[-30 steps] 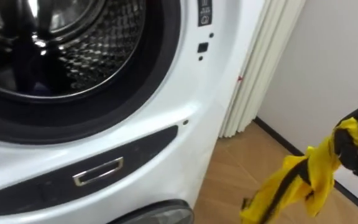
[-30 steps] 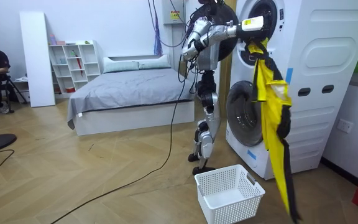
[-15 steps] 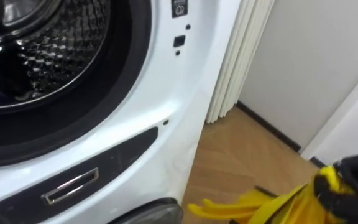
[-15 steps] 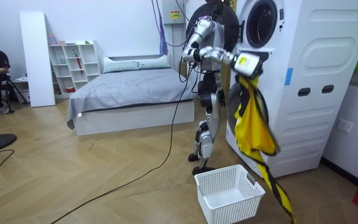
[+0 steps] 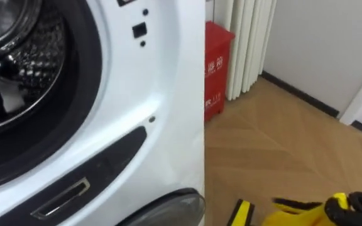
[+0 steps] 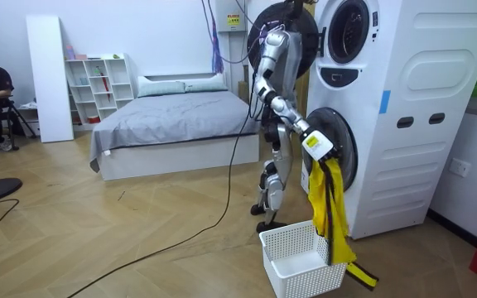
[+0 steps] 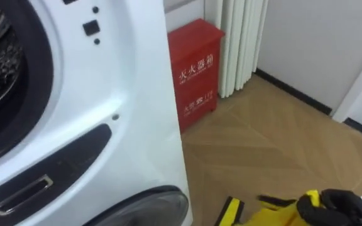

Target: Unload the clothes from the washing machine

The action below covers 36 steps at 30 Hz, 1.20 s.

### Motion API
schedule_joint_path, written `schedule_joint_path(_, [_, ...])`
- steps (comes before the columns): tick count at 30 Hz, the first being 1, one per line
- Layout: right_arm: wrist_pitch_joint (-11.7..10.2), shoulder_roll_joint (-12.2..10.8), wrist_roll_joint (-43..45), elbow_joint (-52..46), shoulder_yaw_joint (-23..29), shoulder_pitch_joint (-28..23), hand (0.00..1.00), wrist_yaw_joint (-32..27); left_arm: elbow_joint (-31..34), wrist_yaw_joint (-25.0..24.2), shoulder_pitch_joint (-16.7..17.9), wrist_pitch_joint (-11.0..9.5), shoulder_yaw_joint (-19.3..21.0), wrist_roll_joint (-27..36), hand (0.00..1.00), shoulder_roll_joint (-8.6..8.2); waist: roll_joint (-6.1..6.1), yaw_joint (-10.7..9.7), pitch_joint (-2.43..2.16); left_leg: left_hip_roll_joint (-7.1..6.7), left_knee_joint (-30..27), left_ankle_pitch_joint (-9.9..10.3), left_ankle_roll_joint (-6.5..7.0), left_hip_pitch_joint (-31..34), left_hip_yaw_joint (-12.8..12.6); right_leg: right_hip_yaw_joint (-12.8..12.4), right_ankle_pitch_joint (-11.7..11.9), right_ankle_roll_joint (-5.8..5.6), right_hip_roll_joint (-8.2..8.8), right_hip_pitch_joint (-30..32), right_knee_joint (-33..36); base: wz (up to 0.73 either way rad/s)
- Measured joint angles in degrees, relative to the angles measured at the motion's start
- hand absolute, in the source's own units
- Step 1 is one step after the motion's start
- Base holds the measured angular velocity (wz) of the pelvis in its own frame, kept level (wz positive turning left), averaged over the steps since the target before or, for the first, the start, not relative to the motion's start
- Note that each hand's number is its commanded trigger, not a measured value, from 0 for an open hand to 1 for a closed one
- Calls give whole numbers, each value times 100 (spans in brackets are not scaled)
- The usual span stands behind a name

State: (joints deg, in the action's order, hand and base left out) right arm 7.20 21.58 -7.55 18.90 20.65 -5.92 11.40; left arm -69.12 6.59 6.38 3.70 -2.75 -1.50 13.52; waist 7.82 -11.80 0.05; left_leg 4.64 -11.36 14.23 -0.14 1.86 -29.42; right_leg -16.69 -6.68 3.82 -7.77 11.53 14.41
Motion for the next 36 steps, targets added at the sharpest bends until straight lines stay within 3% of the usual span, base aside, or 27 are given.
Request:
schedule_joint_path(9, [-202,4,113,7,1,59,100,-669,80,-68,-34,5,-148,309,0,-118,328,-72,-7,-102,5,-45,23,463,-27,-72,-88,-52,19,612,335,-6])
schedule_joint_path(12, [-247,2,250,8,0,107,100,-881,63,-69,-37,5,-196,435,0,-128,387,-207,0,-173,21,-72,67,597,-36,-71,-188,-70,46,865,612,1])
schedule_joint_path(20, [-256,7,359,-143,-64,160,100,-1370,49,-69,-33,20,-255,621,0,-131,306,-328,64,-336,42,-120,141,707,-183,-276,-374,-158,78,1252,996,-11])
schedule_joint_path(29, [-360,8,143,-348,-186,157,100,-1820,7,72,-55,96,-546,1101,0,-121,290,-481,75,-351,-4,-120,142,774,-253,-374,-382,-174,55,1385,1072,-5])
schedule_joint_path(34, [-420,47,27,-348,-124,151,100,-2013,-121,124,-11,104,-538,1097,0,-119,314,-702,58,-365,-13,-120,141,850,-375,-483,-402,-185,41,1478,1162,-5])
schedule_joint_path(36, [-455,61,54,-348,-124,149,100,-2035,-195,137,-11,108,-537,1098,0,-117,289,-767,77,-369,-14,-120,141,849,-401,-535,-405,-190,23,1490,1179,-14])
